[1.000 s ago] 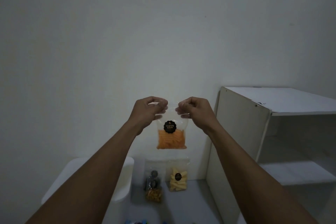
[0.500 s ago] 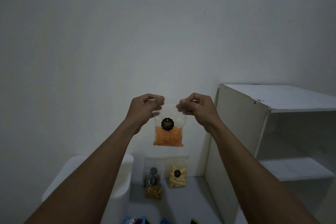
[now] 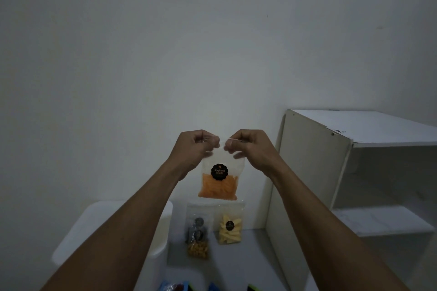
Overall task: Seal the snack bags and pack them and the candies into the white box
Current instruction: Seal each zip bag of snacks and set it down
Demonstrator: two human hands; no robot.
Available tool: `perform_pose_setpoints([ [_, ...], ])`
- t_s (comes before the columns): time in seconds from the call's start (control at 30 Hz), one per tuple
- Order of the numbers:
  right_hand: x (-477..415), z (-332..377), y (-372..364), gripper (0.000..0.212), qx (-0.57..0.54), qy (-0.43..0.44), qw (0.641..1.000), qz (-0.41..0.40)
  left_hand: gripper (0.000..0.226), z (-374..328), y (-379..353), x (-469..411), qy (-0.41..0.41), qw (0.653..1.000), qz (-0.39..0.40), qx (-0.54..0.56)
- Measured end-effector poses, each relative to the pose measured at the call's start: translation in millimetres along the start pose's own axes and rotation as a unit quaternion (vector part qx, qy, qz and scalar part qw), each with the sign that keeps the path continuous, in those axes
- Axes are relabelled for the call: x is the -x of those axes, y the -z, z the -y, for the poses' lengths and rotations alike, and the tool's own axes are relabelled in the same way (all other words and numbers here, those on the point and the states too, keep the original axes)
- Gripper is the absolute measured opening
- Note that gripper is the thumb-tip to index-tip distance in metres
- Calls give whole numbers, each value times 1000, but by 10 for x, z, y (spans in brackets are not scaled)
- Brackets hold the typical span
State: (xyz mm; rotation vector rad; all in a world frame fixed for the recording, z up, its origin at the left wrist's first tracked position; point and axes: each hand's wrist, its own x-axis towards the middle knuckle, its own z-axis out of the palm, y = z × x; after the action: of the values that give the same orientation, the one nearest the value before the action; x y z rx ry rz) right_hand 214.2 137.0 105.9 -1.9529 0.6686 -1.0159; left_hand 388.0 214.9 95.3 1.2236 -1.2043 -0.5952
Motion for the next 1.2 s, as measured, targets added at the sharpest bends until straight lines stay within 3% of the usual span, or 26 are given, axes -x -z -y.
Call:
perform_pose_setpoints([
  [0.17,40,-84,-87,14,-23,-18,999,17,9,54,40,-22,-47,994,-45,-93],
  [0.33,34,-83,-122,13,-26,-16,1000,-3,17,167,127,22,6,1000,-17,-2],
  [0.6,33,-159,-215,13,-12,-27,999,-15,19,218,211,-65,16,999,-16,-43],
  [1.03,14,-139,-221,13,16,-31,999,-26,13,192,177,-151,22,1000,1,-17],
  [1.2,14,-122,-174,11,53,-25,997,-54,6,254,179,-147,59,998,25,26],
])
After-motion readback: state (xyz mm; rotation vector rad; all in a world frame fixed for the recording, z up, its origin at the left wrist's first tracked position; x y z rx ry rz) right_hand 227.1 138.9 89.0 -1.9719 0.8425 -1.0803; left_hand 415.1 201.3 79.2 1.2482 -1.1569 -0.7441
